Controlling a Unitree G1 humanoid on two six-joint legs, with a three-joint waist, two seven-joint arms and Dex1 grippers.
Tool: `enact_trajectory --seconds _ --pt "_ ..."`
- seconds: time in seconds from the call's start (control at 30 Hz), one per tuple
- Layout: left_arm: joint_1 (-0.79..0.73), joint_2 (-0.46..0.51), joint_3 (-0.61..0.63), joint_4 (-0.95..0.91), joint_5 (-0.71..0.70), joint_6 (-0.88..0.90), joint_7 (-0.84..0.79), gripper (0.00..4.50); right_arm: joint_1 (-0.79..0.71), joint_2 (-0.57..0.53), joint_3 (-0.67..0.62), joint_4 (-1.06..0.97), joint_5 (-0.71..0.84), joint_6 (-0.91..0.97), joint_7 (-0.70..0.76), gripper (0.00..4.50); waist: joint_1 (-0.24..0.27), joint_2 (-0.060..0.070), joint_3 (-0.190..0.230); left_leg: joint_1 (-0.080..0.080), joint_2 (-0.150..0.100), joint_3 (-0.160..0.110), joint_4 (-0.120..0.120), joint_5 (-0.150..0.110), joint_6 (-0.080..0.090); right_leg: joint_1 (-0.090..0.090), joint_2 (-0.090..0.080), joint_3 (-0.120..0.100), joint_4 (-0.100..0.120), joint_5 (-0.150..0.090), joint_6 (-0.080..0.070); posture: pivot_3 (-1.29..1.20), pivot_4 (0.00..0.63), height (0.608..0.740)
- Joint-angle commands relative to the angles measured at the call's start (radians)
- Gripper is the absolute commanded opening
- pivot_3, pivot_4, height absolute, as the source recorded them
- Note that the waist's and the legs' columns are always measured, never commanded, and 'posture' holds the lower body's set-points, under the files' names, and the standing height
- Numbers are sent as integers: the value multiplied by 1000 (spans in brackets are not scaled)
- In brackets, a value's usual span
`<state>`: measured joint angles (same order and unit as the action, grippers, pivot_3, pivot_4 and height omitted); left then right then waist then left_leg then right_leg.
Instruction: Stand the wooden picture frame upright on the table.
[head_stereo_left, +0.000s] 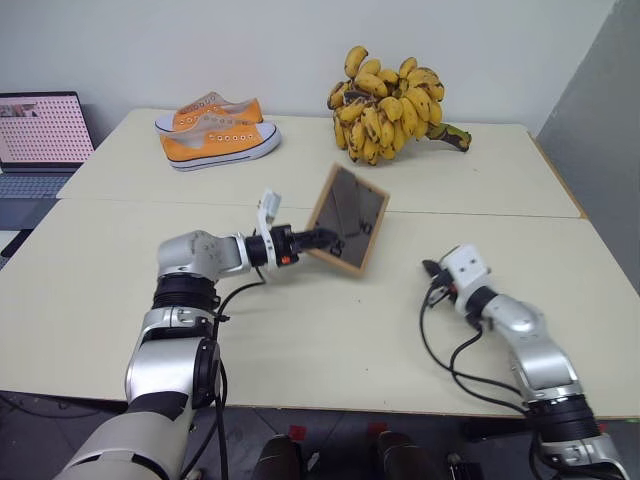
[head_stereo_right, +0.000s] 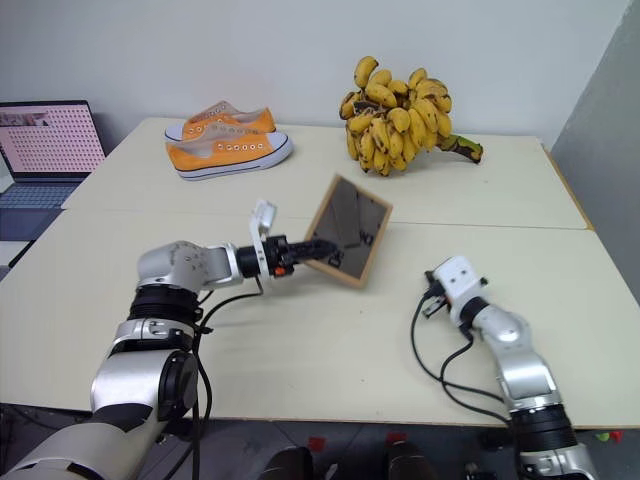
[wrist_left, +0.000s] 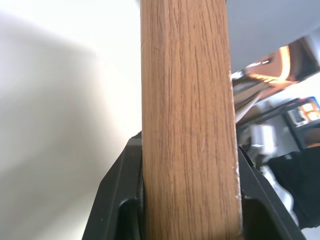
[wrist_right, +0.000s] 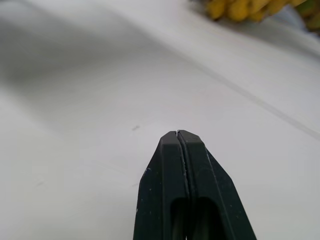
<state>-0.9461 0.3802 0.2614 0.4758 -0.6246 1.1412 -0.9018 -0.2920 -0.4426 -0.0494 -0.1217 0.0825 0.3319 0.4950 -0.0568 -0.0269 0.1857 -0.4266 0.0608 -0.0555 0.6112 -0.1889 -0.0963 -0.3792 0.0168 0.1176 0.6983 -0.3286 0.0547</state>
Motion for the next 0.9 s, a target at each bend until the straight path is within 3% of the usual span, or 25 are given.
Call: enact_trajectory --seconds 0.03,0.07,0.13,0.27,0.4,0.5,0.9 --pt "36 28 70 -269 -112 62 45 1286 -27 -23 -100 -205 130 126 8 0 0 0 0 0 0 0 0 0 0 0 0 0 0 0 0 0 150 740" --pt "64 42 77 -349 -135 76 51 1286 -33 -25 -122 -265 171 175 7 377 -1 0 0 0 0 0 0 0 0 0 0 0 0 0 0 0 150 740" --pt "108 61 80 -447 -164 86 60 1286 -48 -16 -144 -335 220 239 -13 671 -3 0 0 0 0 1 0 0 0 0 0 1 0 0 0 0 150 740" --pt "190 90 30 -559 -152 43 78 1286 -196 29 -160 -463 348 369 -85 1580 0 1 0 1 0 -1 1 0 0 0 0 0 1 0 0 0 150 740" --pt "218 96 -20 -597 -132 -13 81 1286 -387 137 -172 -484 494 484 -191 1580 0 1 0 1 0 -1 2 1 1 1 0 0 1 0 1 0 150 740" --pt "203 86 -44 -597 -145 -26 82 1286 -440 207 -162 -452 556 519 -234 1580 7 1 0 0 0 -2 1 1 1 1 0 -1 0 0 1 0 150 740" --pt "165 93 -83 -597 -173 -47 68 1286 -389 222 -49 -266 481 371 -172 1580 3 1 0 -6 0 -2 1 1 1 -6 0 -2 1 1 0 0 150 740"
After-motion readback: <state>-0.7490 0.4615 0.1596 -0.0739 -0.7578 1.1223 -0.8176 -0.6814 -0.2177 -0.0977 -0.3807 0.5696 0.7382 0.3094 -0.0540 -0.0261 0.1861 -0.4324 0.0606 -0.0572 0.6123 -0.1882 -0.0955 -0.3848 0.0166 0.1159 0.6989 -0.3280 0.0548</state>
